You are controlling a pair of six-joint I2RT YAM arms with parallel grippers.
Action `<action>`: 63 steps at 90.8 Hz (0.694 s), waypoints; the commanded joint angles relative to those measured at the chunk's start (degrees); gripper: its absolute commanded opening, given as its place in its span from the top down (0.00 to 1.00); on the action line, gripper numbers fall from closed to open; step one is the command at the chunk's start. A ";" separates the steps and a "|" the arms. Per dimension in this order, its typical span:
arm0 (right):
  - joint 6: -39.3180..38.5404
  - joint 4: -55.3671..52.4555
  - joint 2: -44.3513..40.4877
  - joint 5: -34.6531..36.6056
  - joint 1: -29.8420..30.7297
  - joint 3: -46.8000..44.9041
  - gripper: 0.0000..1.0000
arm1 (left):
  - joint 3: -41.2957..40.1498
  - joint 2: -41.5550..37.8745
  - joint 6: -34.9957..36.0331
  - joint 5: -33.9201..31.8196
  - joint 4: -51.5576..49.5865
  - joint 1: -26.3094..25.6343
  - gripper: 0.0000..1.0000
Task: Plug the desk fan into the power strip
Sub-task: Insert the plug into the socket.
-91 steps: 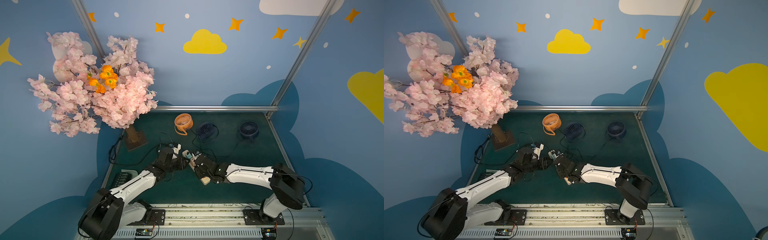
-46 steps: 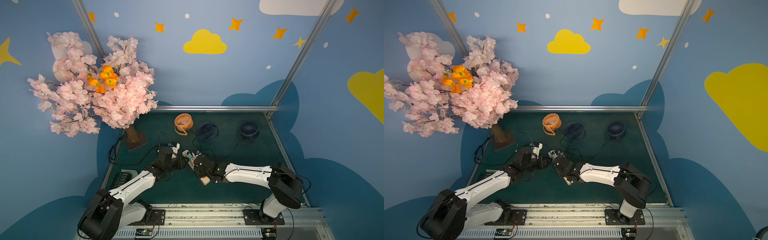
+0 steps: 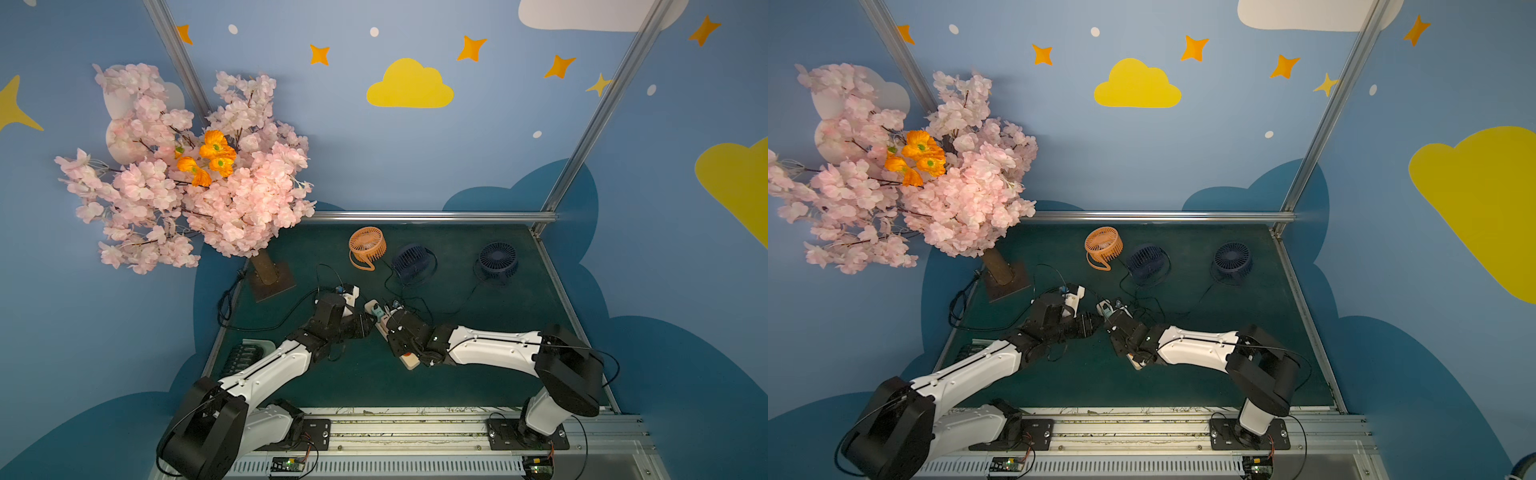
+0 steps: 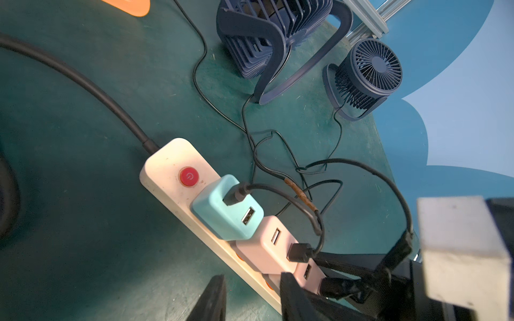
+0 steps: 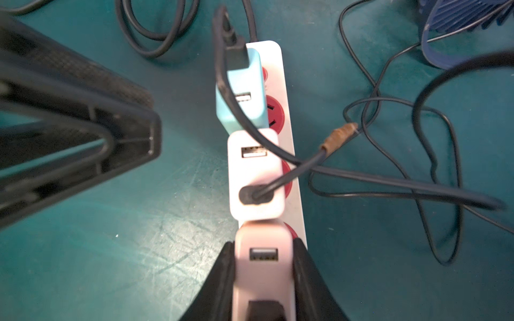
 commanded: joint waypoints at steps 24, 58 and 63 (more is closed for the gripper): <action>5.24 -24.70 12.82 -7.18 0.87 -8.23 1.00 | 1.02 0.39 0.62 0.52 0.57 0.49 0.64; -0.09 -26.01 8.35 -1.88 1.22 -1.86 1.00 | 0.23 -1.00 0.77 0.56 0.34 0.62 0.62; -0.98 -25.88 7.49 -2.04 1.27 0.31 0.96 | -0.21 -1.86 0.49 0.57 0.29 0.61 0.61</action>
